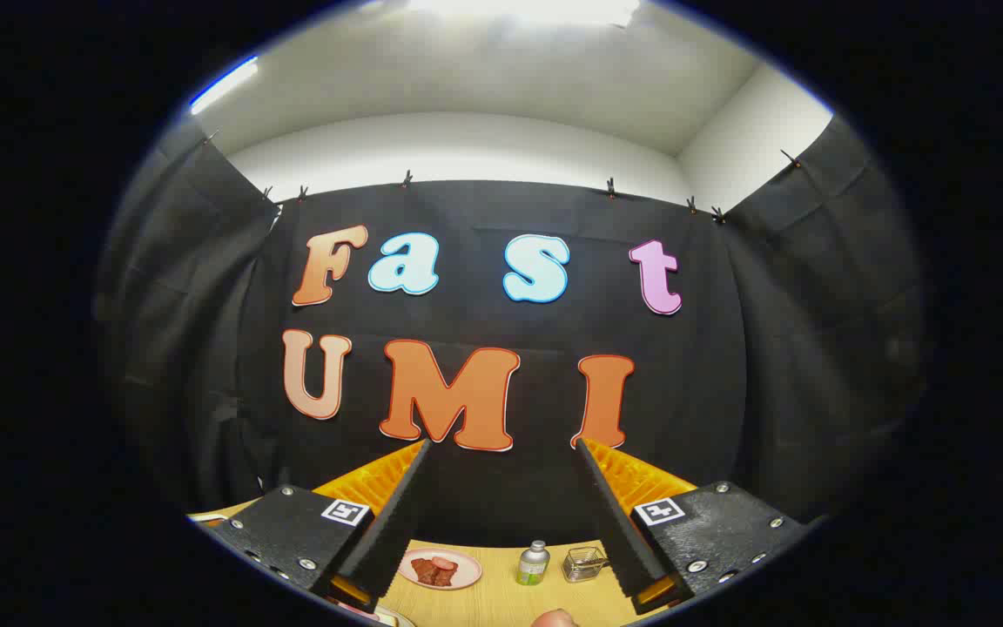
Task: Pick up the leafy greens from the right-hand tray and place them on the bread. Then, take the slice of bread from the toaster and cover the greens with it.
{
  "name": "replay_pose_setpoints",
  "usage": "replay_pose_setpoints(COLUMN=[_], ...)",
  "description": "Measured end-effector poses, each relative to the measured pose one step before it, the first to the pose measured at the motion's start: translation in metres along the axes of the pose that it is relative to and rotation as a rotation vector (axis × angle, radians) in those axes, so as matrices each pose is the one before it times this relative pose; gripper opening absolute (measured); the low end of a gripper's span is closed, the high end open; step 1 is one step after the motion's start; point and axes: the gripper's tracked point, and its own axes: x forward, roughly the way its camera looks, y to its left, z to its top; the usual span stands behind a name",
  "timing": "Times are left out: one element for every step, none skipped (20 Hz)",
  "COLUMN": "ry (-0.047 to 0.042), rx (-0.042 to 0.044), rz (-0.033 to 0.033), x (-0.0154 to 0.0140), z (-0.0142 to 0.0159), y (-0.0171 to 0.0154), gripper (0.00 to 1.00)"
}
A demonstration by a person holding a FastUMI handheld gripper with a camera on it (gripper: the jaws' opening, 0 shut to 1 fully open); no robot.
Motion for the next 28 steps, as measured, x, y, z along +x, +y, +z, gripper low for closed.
replay_pose_setpoints(ry=[0.00396, 0.0043, 0.00706, 0.00729, 0.01047, 0.01142, 0.02006, 0.01978, 0.01519, 0.00627, -0.0002, -0.00627, -0.00784, -0.00602, -0.00031, 0.00601, 0.00906, 0.01247, 0.01901, 0.01871, 0.01936, 0.01861, 0.02236, 0.02139, 0.02252, 0.03032, 0.03967, 0.03852], rx=[-0.00772, -0.00413, 0.00321, 0.00484, 0.00212, 0.00125, 0.0004, 0.00192, 0.00398, 0.00503, -0.00186, -0.00769, -0.01084, -0.00918, -0.00739, -0.00443, -0.00147, 0.00076, 0.00142, 0.00376, 0.00432, 0.00211, 0.00053, 0.00071, -0.00034, -0.00778, -0.00929, -0.00477], rz=[-0.00209, -0.00222, -0.00085, 0.00158, -0.00047, -0.00296, -0.0097, -0.00078, 0.00109, 0.00122, -0.00116, -0.00442, -0.00517, -0.00019, 0.00383, 0.0033, 0.00639, 0.00211, 0.00235, 0.00289, 0.00369, 0.01131, 0.0113, 0.0125, 0.00697, 0.00784, 0.01104, 0.01465], x=[-0.00033, -0.00039, -0.00111, -0.00048, 0.00163, 0.00061, 0.00109, 0.0015, 0.00042, 0.00077, 0.00126, 0.00062, 0.00121, 0.00054, -0.00029, 0.00096, 0.00093, 0.00054, 0.00148, 0.00073, 0.00106, -0.0004, 0.00164, 0.00076, 0.0027, 0.00197, 0.00416, 0.00205], z=[-0.00138, -0.00137, -0.00184, -0.0022, -0.00339, -0.00392, -0.00593, -0.00548, -0.00371, -0.00204, -0.00009, 0.00124, 0.0014, 0.00064, -0.00181, -0.00216, -0.00444, -0.00551, -0.00805, -0.00757, -0.00753, -0.00845, -0.01036, -0.00984, -0.01258, -0.01354, -0.01758, -0.01727], y=[-0.00041, 0.00009, -0.00092, 0.0002, 0.00032, -0.00079, -0.00385, -0.00033, 0.00157, -0.00004, -0.00159, -0.00227, -0.0011, -0.00058, -0.00022, 0.00098, 0.00054, -0.0008, -0.00098, 0.00007, -0.00041, 0.00141, 0.00166, 0.00168, 0.00036, 0.00136, 0.00309, 0.00303], gripper=[0.95, 0.95, 0.95, 0.95, 0.95, 0.95, 0.95, 0.95, 0.95, 0.95, 0.95, 0.95, 0.95, 0.95, 0.95, 0.95, 0.95, 0.95, 0.95, 0.95, 0.95, 0.95, 0.95, 0.95, 0.95, 0.95, 0.95, 0.94])
